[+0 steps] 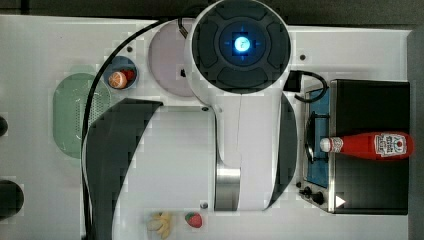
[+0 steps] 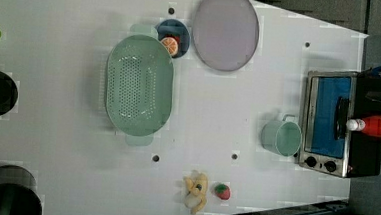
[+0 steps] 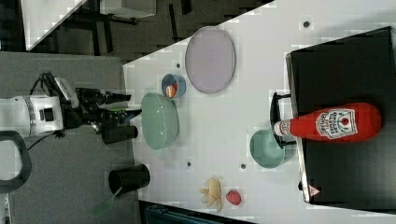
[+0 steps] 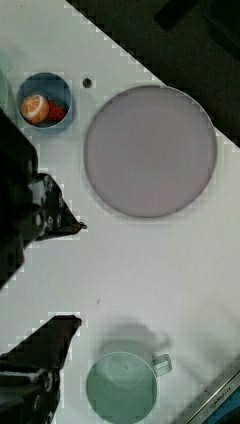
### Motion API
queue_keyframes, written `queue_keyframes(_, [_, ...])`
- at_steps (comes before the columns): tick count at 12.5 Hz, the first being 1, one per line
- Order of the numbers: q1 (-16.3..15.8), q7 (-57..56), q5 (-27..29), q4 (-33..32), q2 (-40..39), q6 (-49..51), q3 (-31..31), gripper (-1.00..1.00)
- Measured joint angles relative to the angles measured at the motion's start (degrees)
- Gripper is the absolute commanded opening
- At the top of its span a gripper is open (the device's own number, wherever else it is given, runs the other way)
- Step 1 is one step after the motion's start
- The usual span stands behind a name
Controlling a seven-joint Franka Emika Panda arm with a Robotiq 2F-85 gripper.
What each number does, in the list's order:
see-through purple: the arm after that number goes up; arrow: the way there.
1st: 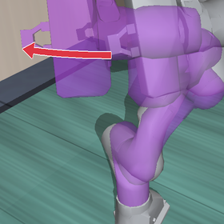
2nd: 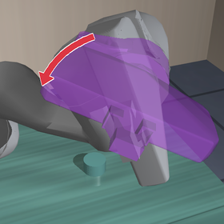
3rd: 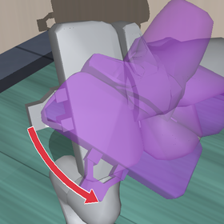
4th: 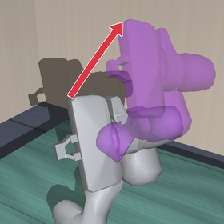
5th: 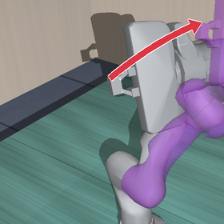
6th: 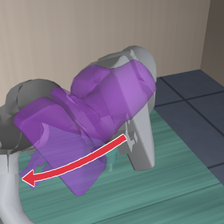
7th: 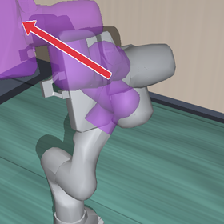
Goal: Pick Ketchup from oven and place it on table.
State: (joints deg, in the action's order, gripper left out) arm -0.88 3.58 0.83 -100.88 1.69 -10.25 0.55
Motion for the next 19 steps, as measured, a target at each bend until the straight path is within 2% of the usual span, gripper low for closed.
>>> queue_keyframes(2, [0.48, 0.00, -0.90, -10.30, 10.32, 10.21, -0.10, 0.80])
queue_keyframes(3, [1.10, 0.00, -1.33, -13.32, 15.47, 11.99, -0.35, 1.00])
queue_keyframes(4, [1.19, 0.00, -1.12, -14.60, 19.68, 12.01, -0.15, 1.00])
queue_keyframes(6, [1.84, 0.00, -0.79, -12.53, 24.13, 11.87, 0.15, 1.00])
queue_keyframes(8, [1.11, 0.01, 0.23, -9.90, 24.23, 11.63, 2.52, 1.00])
queue_keyframes(12, [2.43, 0.01, -1.26, -11.97, 21.28, 7.38, 11.76, 1.00])
queue_keyframes(17, [3.36, -0.01, -0.76, -12.93, 8.78, 1.17, 25.44, 1.00])
queue_keyframes(19, [4.25, -0.01, -1.88, -13.37, 5.22, -4.78, 28.51, 1.00])
